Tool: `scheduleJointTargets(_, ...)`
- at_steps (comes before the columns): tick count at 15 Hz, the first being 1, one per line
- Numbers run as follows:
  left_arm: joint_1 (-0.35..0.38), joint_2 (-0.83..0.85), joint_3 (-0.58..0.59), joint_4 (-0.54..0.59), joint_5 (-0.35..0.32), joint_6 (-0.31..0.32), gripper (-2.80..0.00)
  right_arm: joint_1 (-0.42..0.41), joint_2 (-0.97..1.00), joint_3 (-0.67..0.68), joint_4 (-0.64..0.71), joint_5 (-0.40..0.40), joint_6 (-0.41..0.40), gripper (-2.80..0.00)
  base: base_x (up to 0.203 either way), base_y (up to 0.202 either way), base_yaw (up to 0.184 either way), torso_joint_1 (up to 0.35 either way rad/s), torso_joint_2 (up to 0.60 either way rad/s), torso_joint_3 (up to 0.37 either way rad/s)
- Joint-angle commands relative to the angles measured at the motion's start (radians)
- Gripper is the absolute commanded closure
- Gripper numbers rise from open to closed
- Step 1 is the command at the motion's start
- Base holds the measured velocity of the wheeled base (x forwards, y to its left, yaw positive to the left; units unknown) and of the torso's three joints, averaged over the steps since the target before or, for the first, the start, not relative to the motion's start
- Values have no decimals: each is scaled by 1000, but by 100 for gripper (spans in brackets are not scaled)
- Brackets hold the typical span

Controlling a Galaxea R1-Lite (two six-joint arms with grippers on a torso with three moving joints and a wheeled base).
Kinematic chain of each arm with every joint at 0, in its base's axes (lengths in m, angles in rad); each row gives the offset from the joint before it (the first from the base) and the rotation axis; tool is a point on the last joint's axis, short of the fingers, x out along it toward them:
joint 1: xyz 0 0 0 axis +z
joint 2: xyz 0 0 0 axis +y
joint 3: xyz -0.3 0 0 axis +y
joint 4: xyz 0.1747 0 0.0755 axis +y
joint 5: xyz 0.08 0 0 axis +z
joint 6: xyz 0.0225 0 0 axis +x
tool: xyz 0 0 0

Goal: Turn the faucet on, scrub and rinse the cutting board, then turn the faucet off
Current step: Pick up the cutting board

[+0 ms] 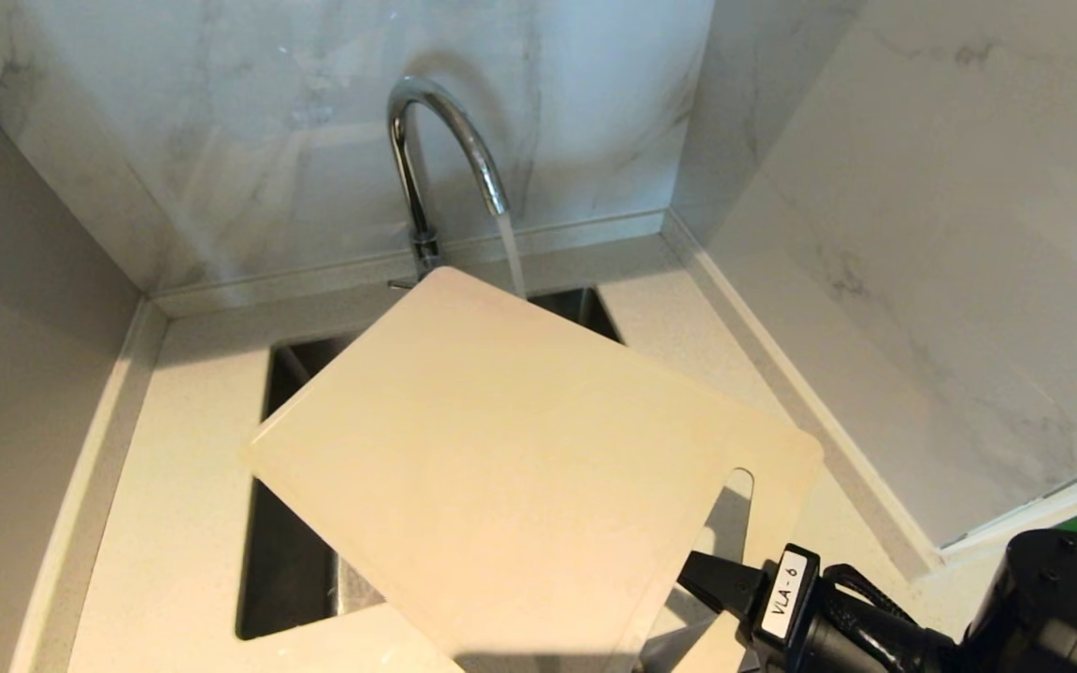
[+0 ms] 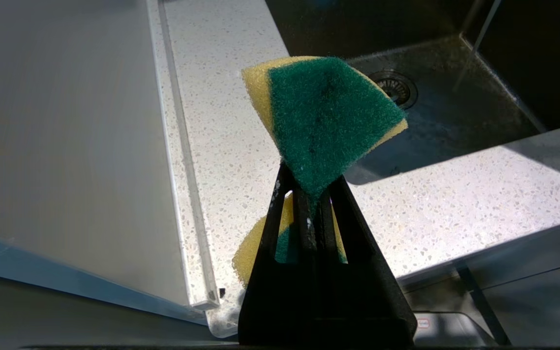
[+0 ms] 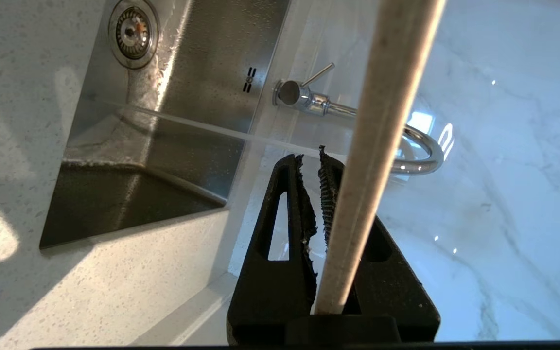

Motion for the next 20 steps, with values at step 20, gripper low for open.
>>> scheduleJointTargets(20,0,-2,0,0,0,-1,0,-2,-79,-3,11,-1,102,0,0,0,0,0,0,0)
